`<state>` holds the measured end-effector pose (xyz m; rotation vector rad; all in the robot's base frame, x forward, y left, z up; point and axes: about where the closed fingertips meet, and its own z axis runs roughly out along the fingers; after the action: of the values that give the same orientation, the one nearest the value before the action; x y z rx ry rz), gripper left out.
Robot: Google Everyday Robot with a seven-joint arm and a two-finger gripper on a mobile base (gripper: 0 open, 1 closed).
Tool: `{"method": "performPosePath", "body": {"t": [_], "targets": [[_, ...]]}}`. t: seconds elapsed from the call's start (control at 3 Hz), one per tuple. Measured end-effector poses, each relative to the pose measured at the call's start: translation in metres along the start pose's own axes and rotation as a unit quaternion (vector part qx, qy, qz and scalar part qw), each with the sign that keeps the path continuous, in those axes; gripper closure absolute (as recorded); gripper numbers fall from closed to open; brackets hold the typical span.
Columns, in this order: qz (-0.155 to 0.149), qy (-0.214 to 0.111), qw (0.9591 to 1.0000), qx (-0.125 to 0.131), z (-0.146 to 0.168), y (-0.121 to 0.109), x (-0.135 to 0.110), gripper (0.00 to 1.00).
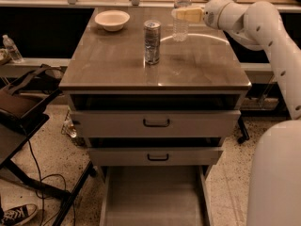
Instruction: Place water bottle into bottom drawer
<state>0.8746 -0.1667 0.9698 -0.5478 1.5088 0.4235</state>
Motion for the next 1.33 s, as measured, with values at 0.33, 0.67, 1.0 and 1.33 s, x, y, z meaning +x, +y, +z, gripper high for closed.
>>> {"method": "performPosePath", "body": {"t": [0.33, 0.67, 1.0, 1.33], "targets": [[0.009, 0.004, 0.9999, -0.003, 0.019, -0.001, 0.007, 0.00], [0.022, 0.008, 0.9997, -0.003, 0.032, -0.002, 0.015, 0.00], [0.021, 0.015, 0.9997, -0.002, 0.048, -0.001, 0.024, 0.24], [0.022, 0.015, 0.9996, -0.004, 0.049, 0.001, 0.025, 0.47]]}}
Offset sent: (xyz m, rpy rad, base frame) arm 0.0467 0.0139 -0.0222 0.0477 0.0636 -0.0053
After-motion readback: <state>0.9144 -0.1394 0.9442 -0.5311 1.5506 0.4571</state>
